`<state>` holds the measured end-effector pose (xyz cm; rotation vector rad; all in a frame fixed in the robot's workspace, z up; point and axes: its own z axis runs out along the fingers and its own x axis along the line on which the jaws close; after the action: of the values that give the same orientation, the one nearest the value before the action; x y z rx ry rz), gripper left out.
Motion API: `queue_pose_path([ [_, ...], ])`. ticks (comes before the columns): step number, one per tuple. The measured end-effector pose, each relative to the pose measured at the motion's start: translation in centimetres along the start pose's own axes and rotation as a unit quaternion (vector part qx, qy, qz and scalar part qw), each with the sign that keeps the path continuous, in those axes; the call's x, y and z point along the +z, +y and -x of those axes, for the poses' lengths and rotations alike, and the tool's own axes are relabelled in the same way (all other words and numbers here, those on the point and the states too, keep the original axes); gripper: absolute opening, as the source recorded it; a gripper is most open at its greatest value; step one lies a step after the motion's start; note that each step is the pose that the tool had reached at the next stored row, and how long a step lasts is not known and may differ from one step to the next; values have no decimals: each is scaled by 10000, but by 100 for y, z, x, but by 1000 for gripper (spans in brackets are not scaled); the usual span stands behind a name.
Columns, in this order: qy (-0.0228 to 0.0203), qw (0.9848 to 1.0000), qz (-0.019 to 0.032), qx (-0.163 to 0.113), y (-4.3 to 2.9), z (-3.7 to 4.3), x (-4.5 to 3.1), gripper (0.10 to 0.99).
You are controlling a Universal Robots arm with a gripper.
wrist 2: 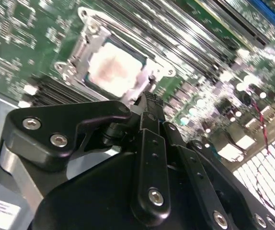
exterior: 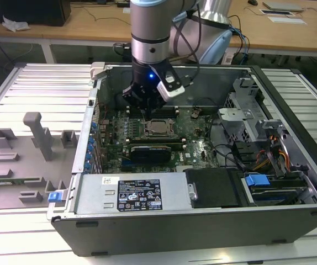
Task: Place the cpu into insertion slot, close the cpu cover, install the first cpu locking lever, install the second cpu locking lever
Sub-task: 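Install the first cpu locking lever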
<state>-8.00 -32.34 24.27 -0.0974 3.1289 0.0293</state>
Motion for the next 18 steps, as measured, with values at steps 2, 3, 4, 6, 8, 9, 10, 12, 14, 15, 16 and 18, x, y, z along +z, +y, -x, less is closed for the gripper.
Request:
queue_pose_path([
  [2,-4,10000,-1,0,14,-88,-1,106],
  [3,-5,10000,-1,0,18,-117,-1,106],
  [4,-6,10000,-1,0,23,-150,-1,106],
  [6,-8,10000,0,0,30,-198,-2,106],
  [8,-15,10000,16,0,32,-234,-2,106],
  [9,-19,10000,28,1,33,-243,-2,106],
  [10,-27,10000,45,0,33,-251,-2,106],
  [12,-43,10000,69,0,34,-263,-3,106],
  [14,-45,10000,70,0,34,-263,-2,106],
  [15,-45,10000,70,0,34,-263,-2,106],
  [16,-45,10000,70,0,34,-264,-2,106],
  [18,-46,10000,71,0,34,-265,-5,106],
])
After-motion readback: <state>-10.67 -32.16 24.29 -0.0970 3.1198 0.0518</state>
